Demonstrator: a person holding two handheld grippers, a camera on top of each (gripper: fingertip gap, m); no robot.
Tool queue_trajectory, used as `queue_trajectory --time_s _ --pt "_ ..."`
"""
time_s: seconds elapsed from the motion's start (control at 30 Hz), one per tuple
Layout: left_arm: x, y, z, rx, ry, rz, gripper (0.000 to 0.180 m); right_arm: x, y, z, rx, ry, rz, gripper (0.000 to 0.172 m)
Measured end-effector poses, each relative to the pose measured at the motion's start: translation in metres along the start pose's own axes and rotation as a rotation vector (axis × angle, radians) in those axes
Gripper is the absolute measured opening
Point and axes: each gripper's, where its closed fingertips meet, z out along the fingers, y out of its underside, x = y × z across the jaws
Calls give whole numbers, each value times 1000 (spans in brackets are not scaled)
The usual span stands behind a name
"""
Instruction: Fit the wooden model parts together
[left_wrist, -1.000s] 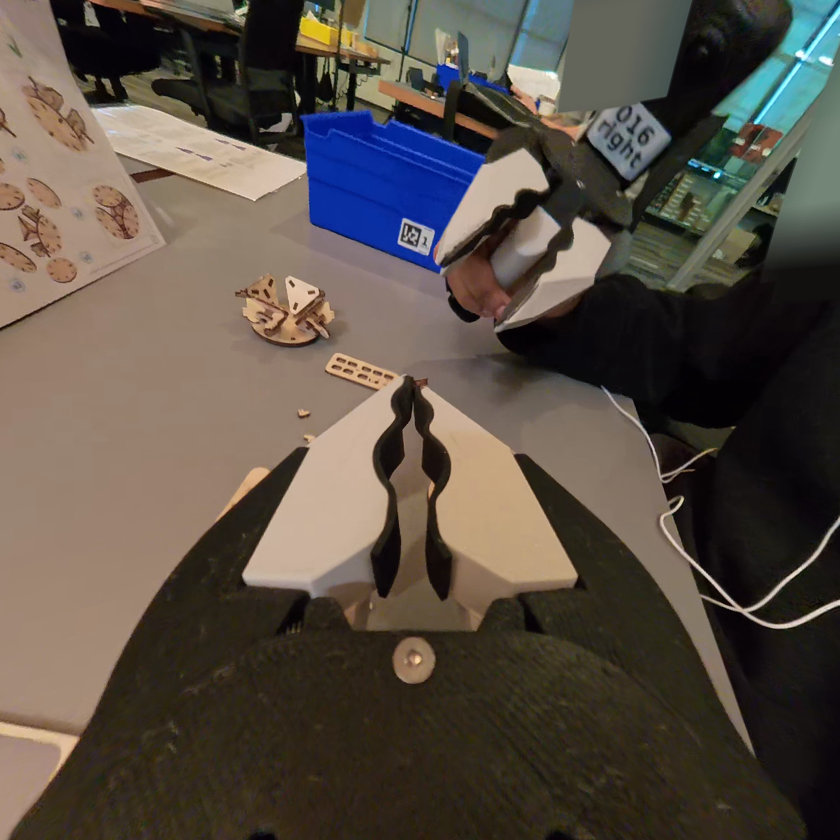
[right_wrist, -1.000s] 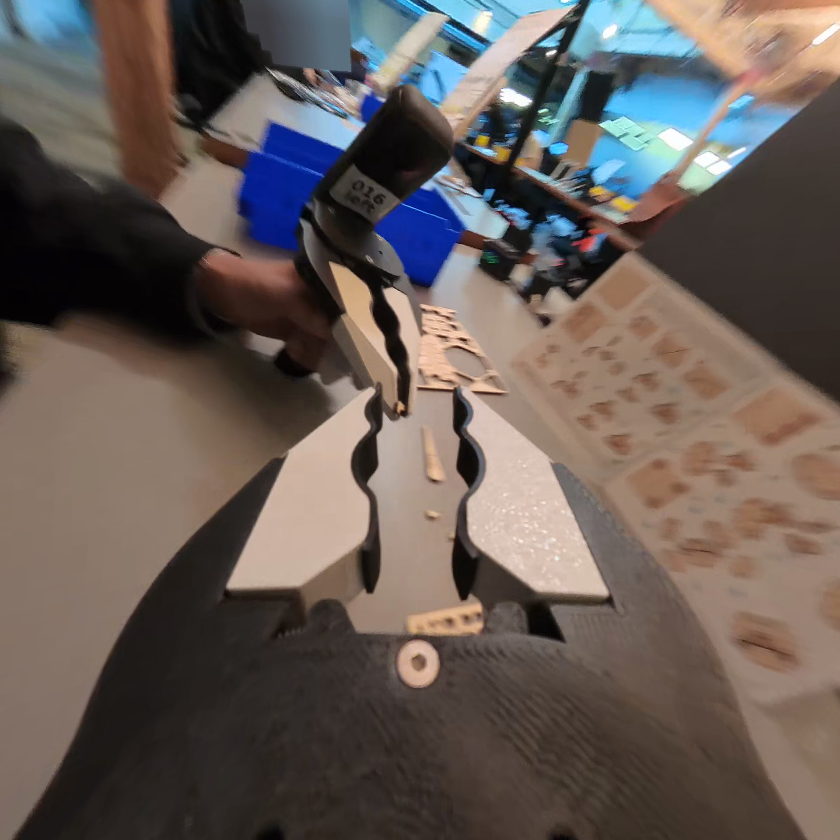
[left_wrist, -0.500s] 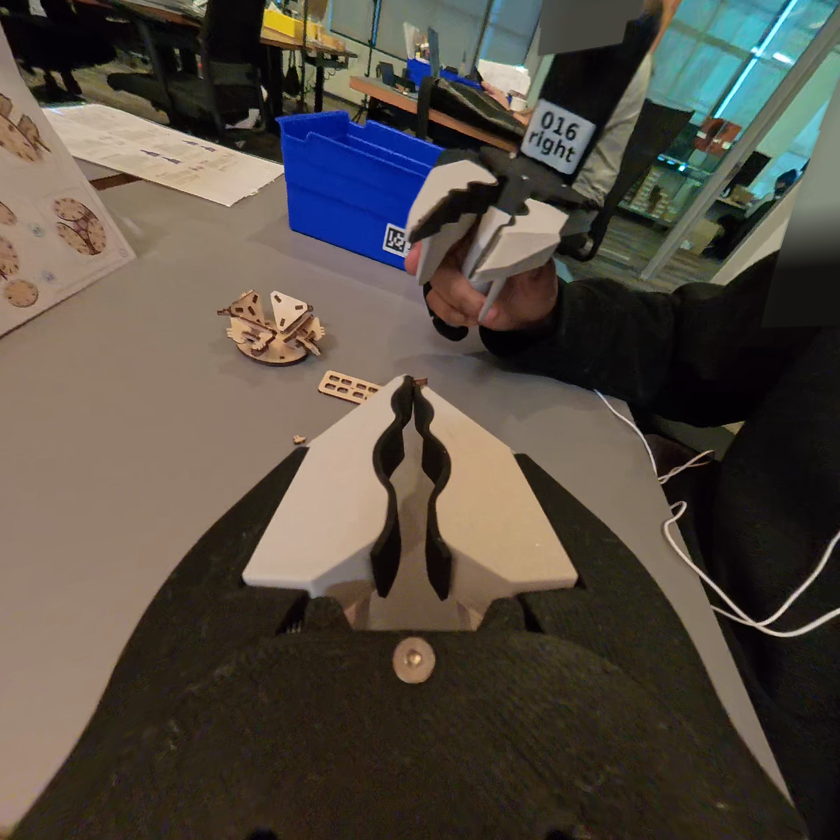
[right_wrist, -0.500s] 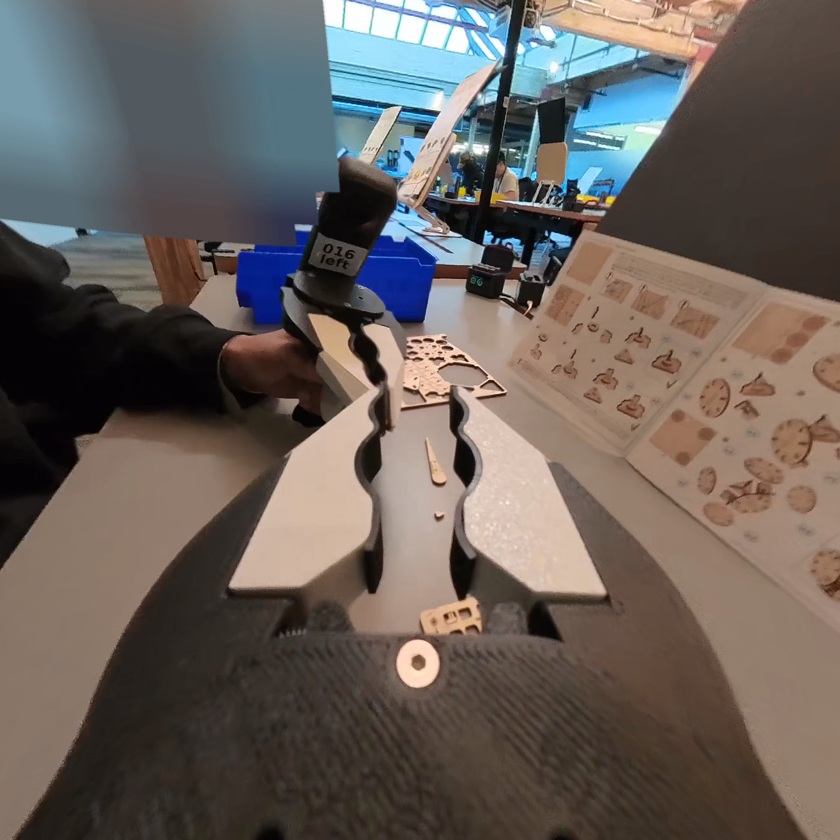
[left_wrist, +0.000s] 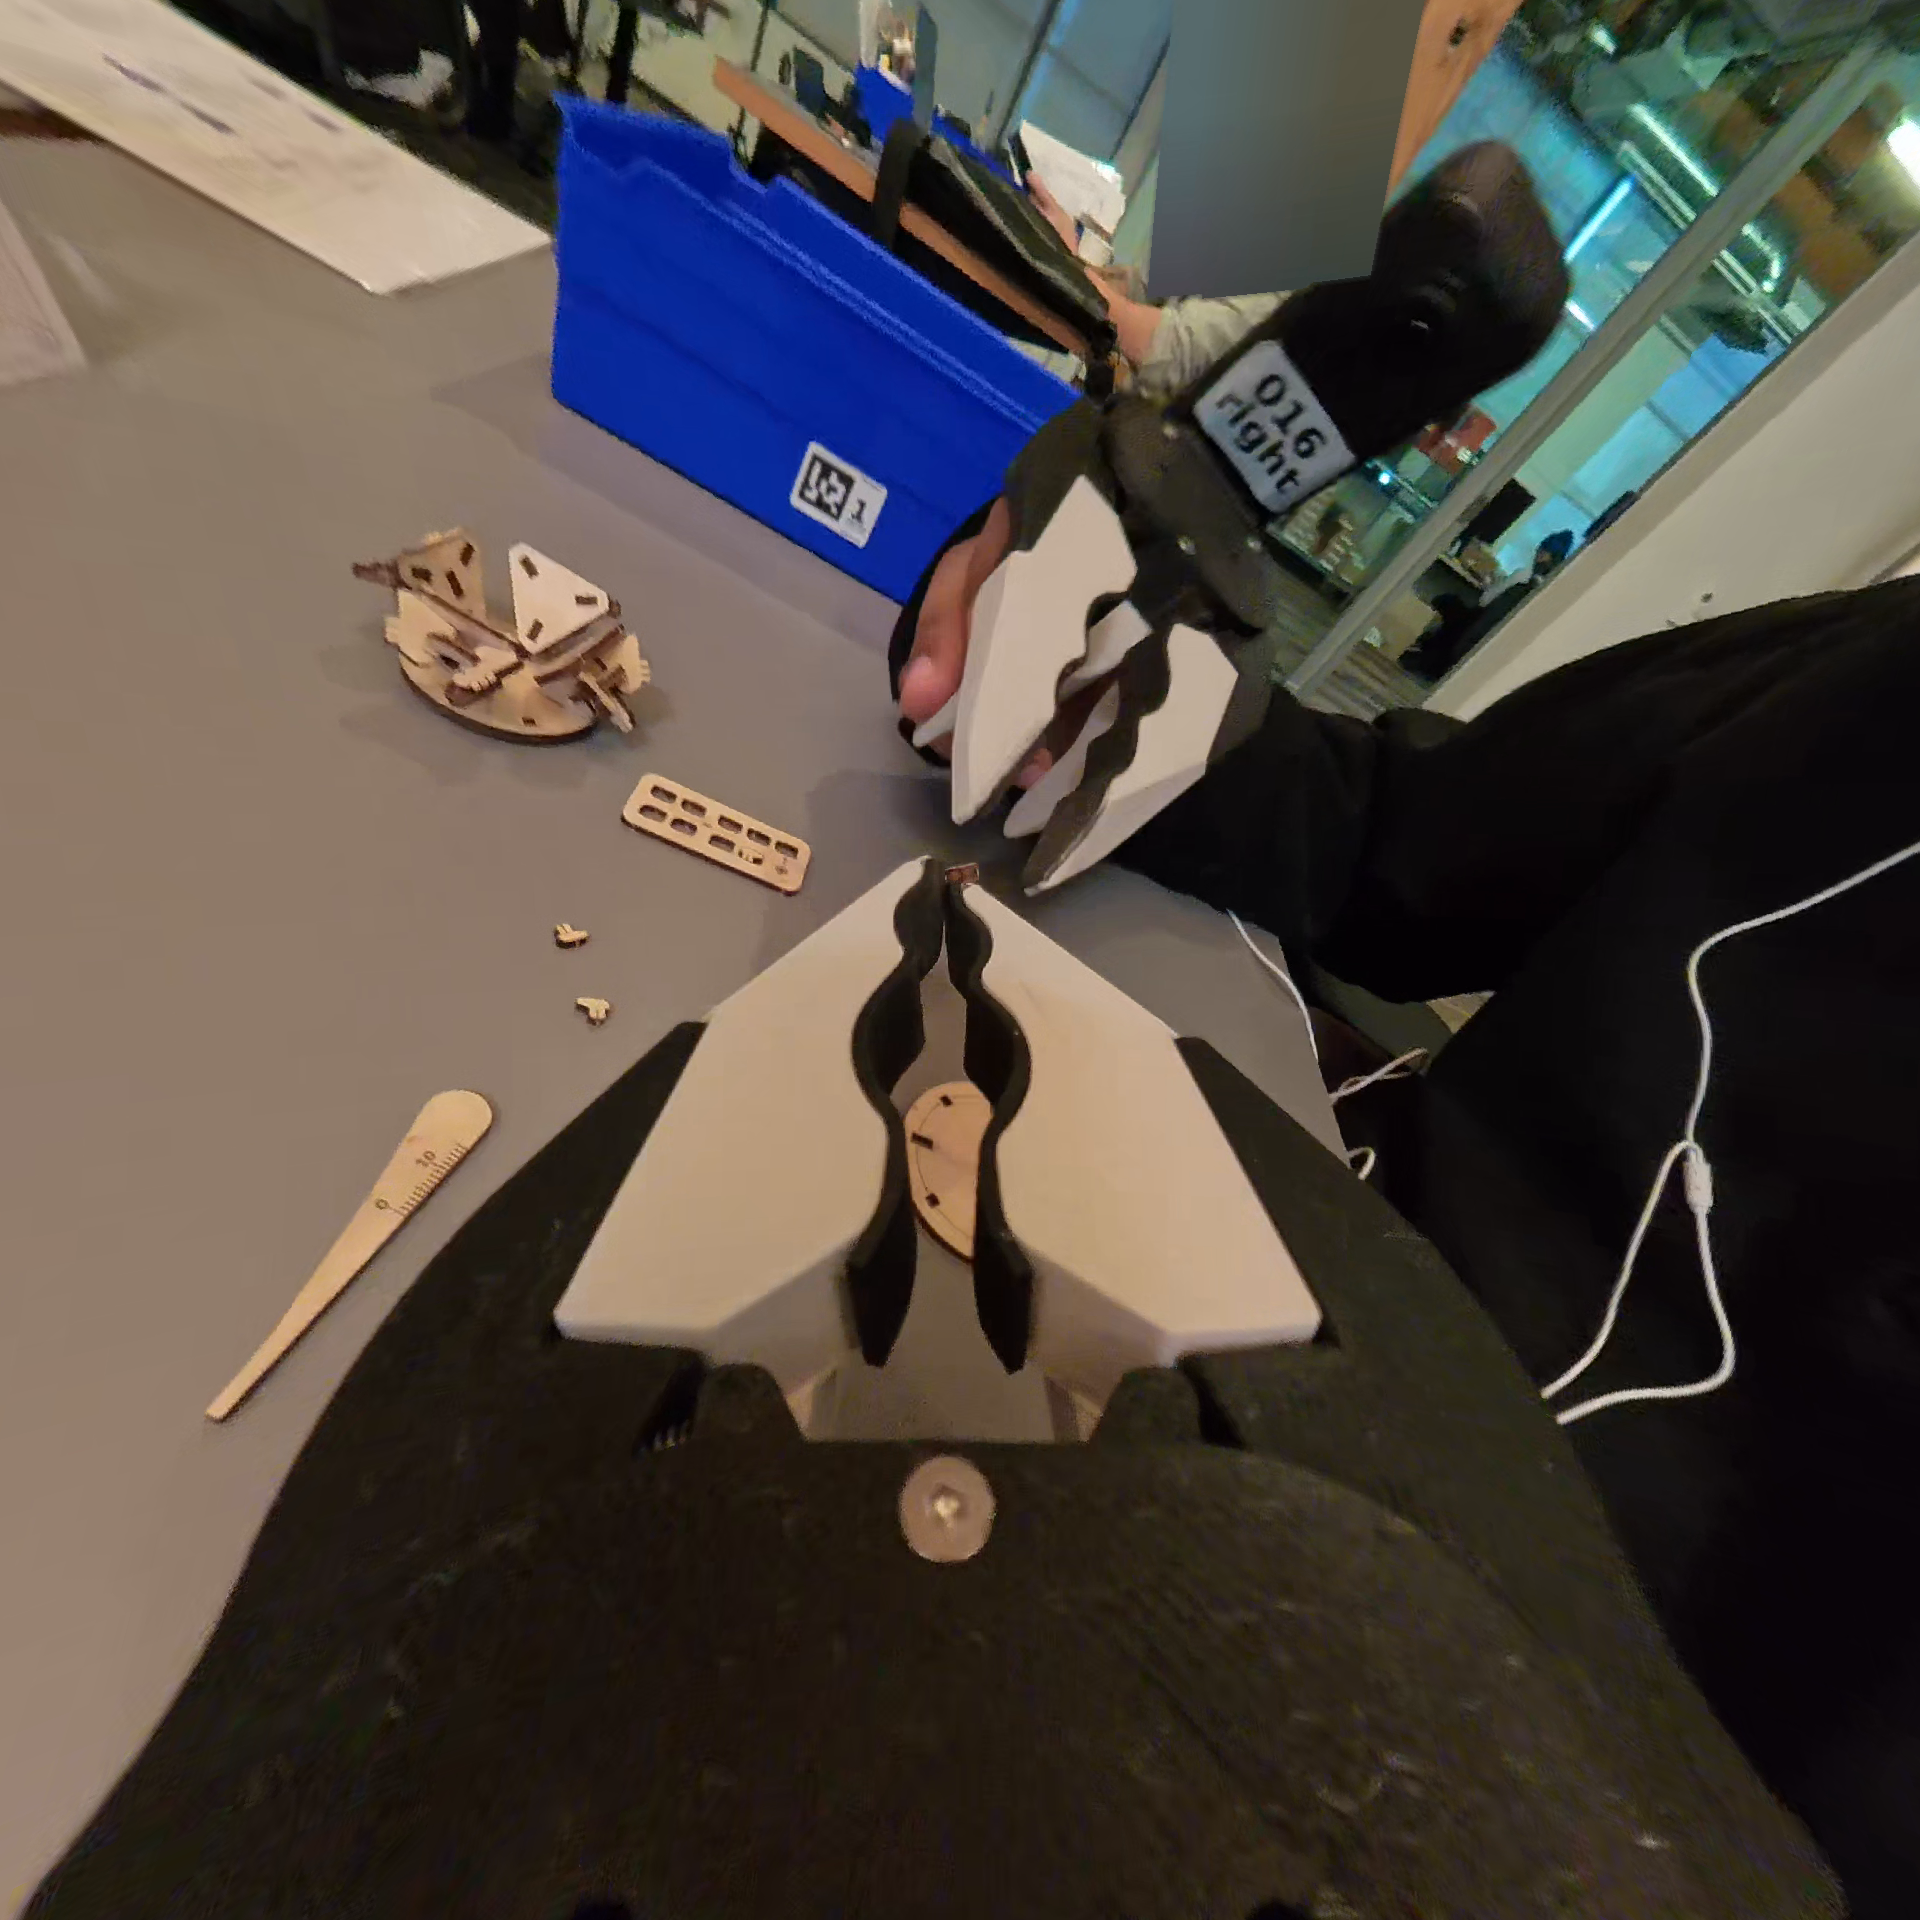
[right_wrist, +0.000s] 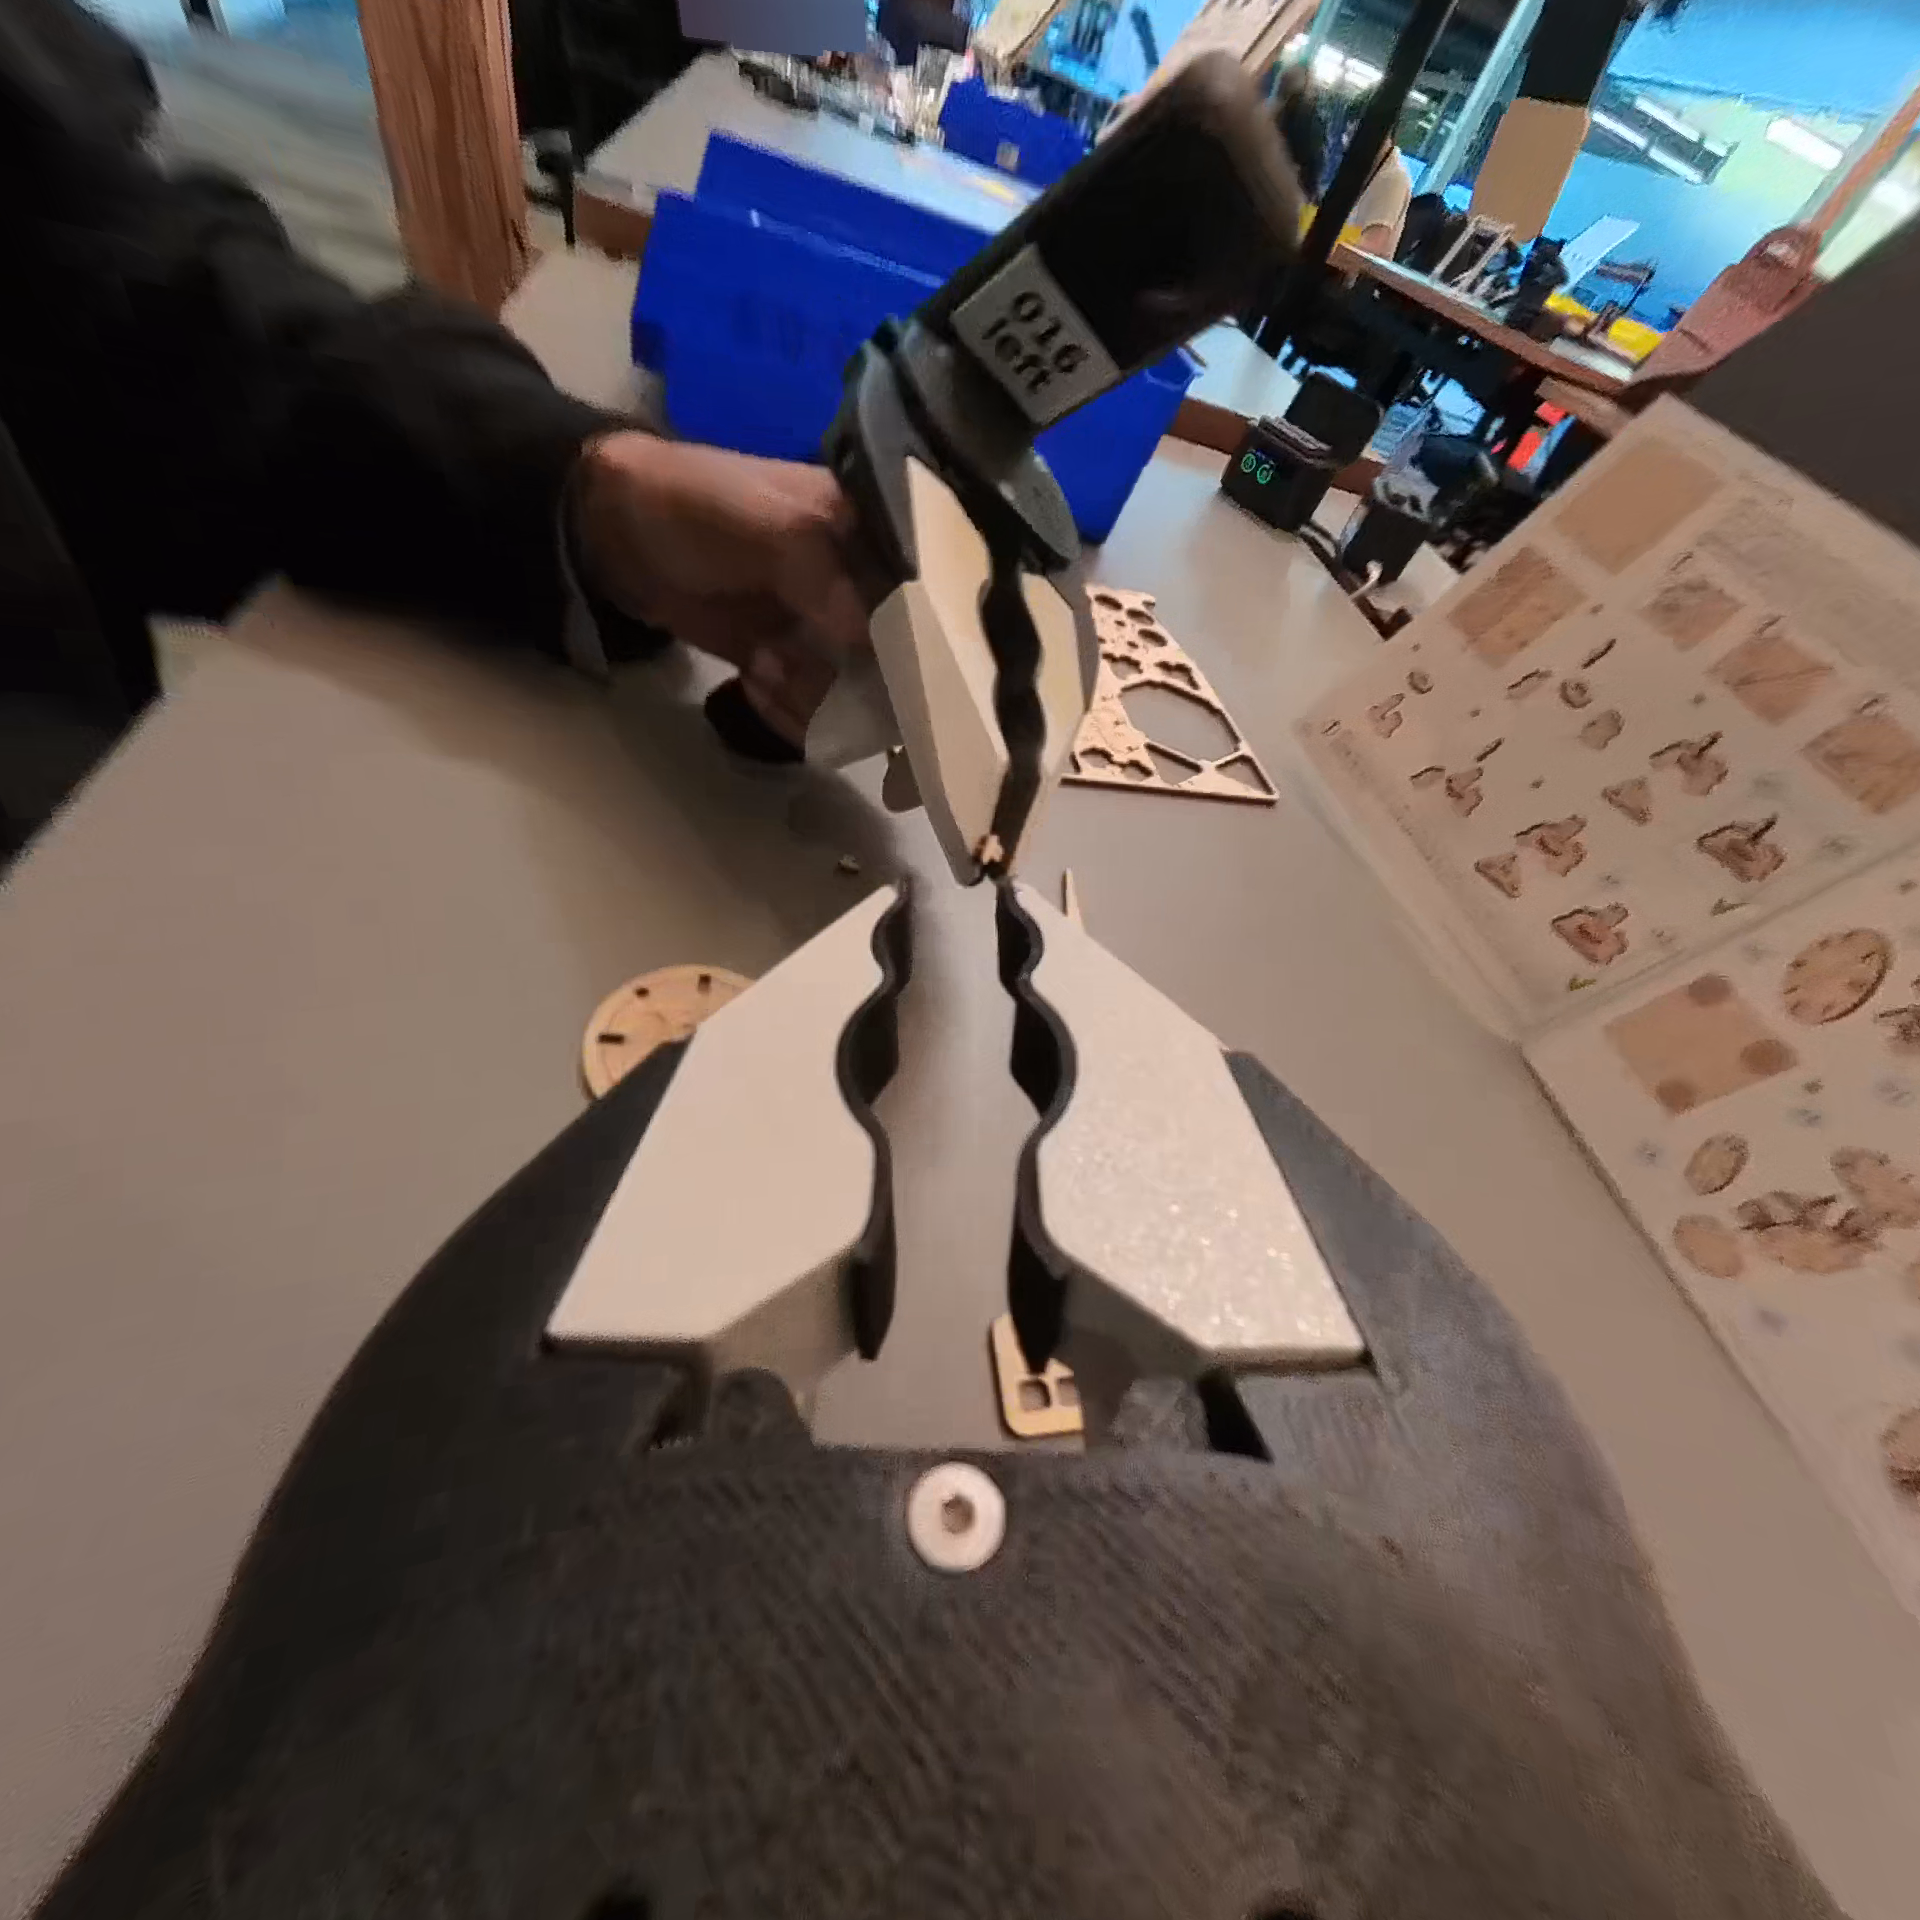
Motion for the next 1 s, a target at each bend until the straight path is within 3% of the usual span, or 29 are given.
queue_trajectory --time_s 0.2,0.3,0.43,0.77,1.0 --pt "-3 17 8 -98 -14 11 0 -5 5 4 -116 142 -407 13" --pt "-4 22 9 -132 -32 34 0 -11 13 9 -175 137 -483 10" --pt "-5 27 10 -170 -58 68 0 -15 23 13 -215 95 -432 14" --pt "-8 38 12 -247 -87 108 0 -17 29 15 -236 71 -398 2" --pt "-2 21 8 -135 -31 58 5 -4 13 8 -128 100 -226 1"
